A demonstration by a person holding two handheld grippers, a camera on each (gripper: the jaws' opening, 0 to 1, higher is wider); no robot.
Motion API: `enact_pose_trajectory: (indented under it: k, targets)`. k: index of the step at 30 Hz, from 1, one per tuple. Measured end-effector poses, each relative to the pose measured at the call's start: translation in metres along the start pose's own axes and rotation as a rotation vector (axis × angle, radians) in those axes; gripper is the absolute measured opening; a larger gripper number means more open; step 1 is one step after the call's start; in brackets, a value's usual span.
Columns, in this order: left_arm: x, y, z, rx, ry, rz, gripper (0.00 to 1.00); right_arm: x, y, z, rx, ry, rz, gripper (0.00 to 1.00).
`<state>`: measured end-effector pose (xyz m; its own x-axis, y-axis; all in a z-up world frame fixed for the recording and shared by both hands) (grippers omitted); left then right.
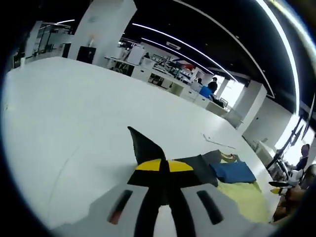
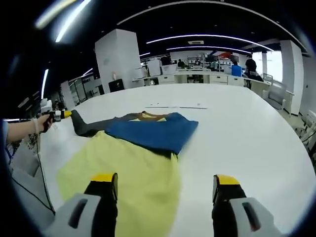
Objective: Fold the garment on the visible template until the final outline fits inside the template.
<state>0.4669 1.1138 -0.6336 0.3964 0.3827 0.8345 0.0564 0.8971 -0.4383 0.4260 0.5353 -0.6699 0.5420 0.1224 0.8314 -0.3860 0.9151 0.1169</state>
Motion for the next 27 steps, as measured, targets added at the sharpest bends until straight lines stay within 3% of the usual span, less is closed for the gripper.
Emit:
enact_pose_trajectory:
  k: [9,12,20,27]
  targets:
    - [0.008,-0.059,-0.042,-0.128,0.005,-0.031,0.0,-0.008,0.001,0.007,-0.01,-0.021,-0.041,0.74]
    - [0.01,-0.075,-0.058,-0.166,-0.005,0.003,0.0,-0.009,0.003,0.009,-0.009,-0.024,-0.027,0.76]
    - [0.009,-0.13,-0.093,-0.275,0.023,-0.033,0.0,-0.011,0.002,0.014,0.001,-0.015,-0.01,0.82]
    - [0.008,-0.173,-0.12,-0.352,0.038,-0.044,0.0,-0.015,-0.003,0.022,-0.022,-0.019,-0.008,0.82]
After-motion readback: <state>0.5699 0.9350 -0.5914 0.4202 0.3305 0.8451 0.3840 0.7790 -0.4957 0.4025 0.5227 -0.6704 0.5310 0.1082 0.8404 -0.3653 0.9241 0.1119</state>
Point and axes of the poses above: the point that each gripper's makers call its tool centre point, and the gripper's own axes: z roughly backward along the fingers, y roughly to its left, x roughly out of its top, the point moved 8 cm from there along z, roughly backward along the fingers, and after that the axes turned 3 degrees about -x, right-handed, at the moved point
